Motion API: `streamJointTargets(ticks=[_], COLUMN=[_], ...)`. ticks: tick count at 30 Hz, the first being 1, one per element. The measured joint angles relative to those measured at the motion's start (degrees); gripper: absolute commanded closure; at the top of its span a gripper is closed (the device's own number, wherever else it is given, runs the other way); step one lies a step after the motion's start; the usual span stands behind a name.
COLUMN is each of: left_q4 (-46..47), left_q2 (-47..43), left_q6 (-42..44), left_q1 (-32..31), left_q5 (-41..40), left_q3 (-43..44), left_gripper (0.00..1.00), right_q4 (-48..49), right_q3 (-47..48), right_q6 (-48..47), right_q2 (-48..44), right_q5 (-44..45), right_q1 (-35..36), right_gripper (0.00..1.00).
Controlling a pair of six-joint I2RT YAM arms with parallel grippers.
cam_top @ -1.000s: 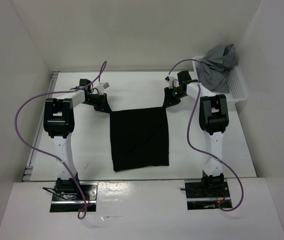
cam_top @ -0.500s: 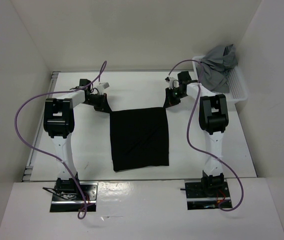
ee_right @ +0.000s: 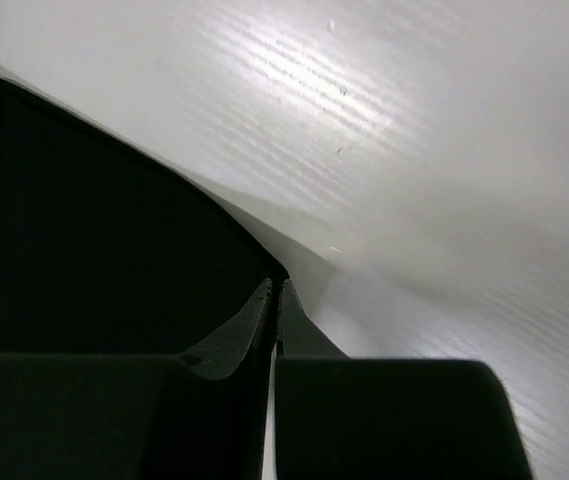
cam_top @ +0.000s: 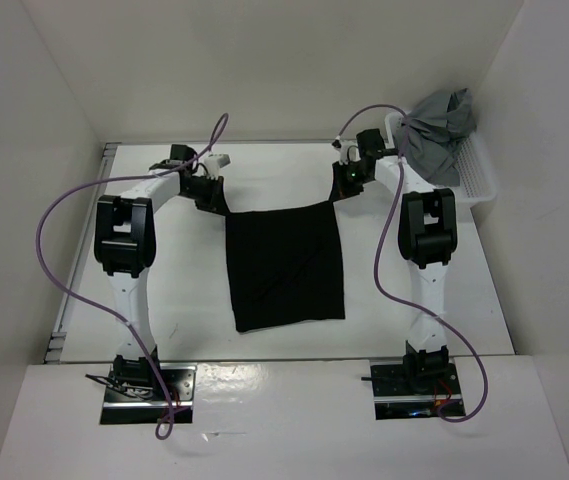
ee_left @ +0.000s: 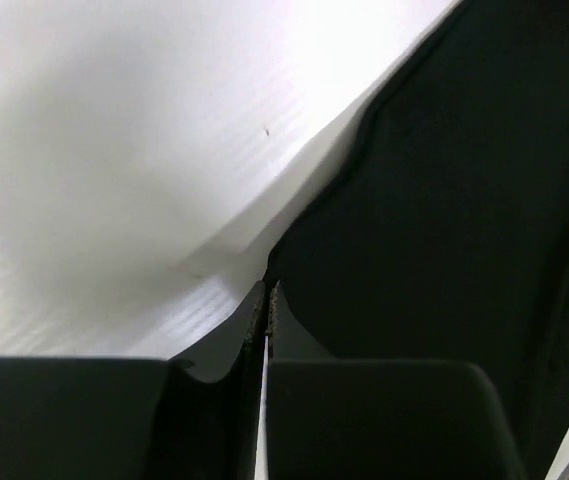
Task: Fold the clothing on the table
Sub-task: Fold the skirt
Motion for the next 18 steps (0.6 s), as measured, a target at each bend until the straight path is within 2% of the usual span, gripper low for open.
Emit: streamJointTargets(ticks=[18], left_q4=[-3.32], left_q2=[0.0], left_q6=[0.0], left_q1=[0.42], left_q5=[-3.26], left_q3=[16.72], left_gripper=[1.0], right_q4=[0.07], right_q3=[6.95], right_q6=[1.42], right_q2=[-0.15], right_q5=[7.65], right_q1=[0.0], right_gripper=[1.0])
